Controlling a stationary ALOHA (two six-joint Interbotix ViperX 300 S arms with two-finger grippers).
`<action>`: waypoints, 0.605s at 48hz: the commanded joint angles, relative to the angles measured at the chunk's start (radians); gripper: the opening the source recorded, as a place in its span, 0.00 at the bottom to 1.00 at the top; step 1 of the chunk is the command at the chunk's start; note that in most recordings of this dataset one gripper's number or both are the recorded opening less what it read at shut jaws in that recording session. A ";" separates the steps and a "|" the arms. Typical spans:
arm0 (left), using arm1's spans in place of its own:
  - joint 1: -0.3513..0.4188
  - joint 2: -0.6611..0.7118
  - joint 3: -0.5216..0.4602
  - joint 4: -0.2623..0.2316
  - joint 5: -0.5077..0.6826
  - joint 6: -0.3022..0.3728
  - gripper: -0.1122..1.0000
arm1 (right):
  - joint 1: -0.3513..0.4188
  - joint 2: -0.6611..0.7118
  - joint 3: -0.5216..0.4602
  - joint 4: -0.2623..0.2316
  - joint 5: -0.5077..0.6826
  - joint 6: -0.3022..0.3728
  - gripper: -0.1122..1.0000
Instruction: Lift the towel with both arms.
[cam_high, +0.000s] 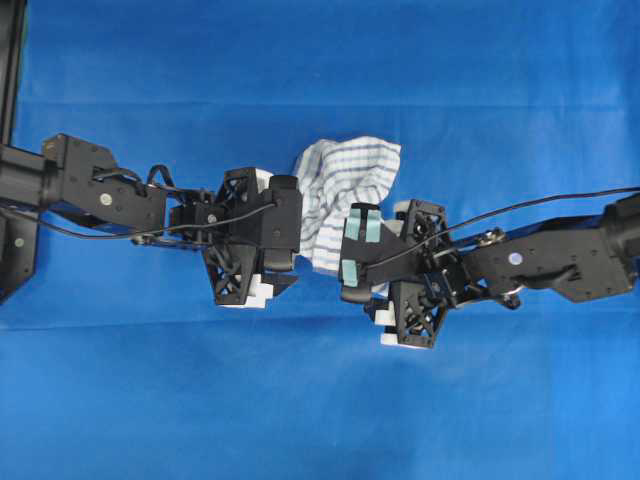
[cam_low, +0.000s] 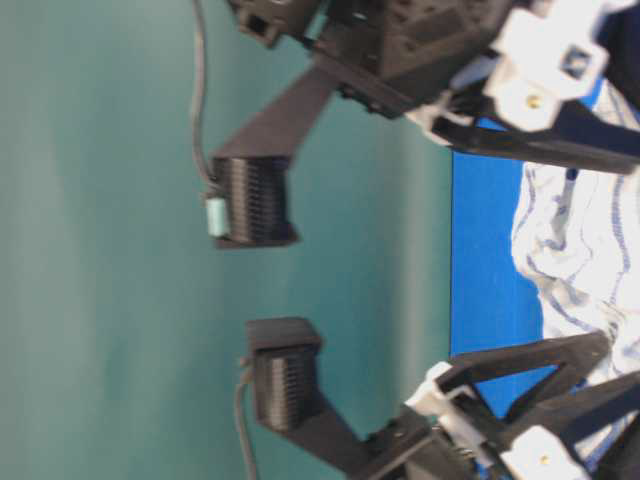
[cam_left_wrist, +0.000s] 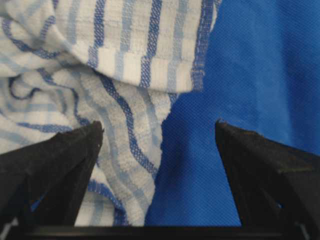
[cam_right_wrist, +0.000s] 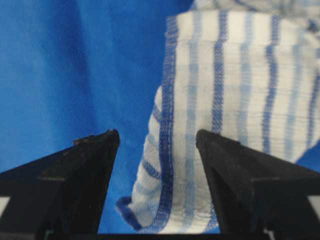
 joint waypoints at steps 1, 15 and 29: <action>-0.003 0.011 -0.011 -0.002 -0.026 0.003 0.90 | 0.002 0.006 -0.008 0.002 -0.015 0.002 0.69; -0.003 0.055 -0.021 -0.002 -0.031 0.005 0.84 | -0.018 0.046 -0.008 0.002 -0.015 0.003 0.69; -0.003 0.049 -0.018 -0.002 -0.011 0.009 0.23 | -0.032 0.044 -0.009 0.002 -0.015 0.003 0.30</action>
